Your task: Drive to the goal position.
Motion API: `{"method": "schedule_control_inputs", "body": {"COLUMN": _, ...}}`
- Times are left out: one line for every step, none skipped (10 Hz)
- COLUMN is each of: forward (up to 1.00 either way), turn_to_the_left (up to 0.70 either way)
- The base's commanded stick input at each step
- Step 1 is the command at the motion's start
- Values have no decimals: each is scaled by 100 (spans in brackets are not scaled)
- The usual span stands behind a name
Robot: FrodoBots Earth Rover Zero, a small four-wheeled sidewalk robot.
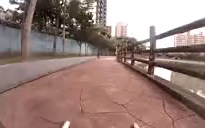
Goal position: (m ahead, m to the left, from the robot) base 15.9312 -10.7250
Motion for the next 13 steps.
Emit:
{"method": "schedule_control_inputs", "body": {"forward": 100, "turn_to_the_left": 0}}
{"method": "schedule_control_inputs", "body": {"forward": 100, "turn_to_the_left": 0}}
{"method": "schedule_control_inputs", "body": {"forward": 100, "turn_to_the_left": 0}}
{"method": "schedule_control_inputs", "body": {"forward": 100, "turn_to_the_left": 0}}
{"method": "schedule_control_inputs", "body": {"forward": 100, "turn_to_the_left": 0}}
{"method": "schedule_control_inputs", "body": {"forward": 100, "turn_to_the_left": 0}}
{"method": "schedule_control_inputs", "body": {"forward": 100, "turn_to_the_left": 0}}
{"method": "schedule_control_inputs", "body": {"forward": 100, "turn_to_the_left": 0}}
{"method": "schedule_control_inputs", "body": {"forward": 100, "turn_to_the_left": 0}}
{"method": "schedule_control_inputs", "body": {"forward": 100, "turn_to_the_left": 0}}
{"method": "schedule_control_inputs", "body": {"forward": 100, "turn_to_the_left": 0}}
{"method": "schedule_control_inputs", "body": {"forward": 100, "turn_to_the_left": 0}}
{"method": "schedule_control_inputs", "body": {"forward": 100, "turn_to_the_left": 0}}
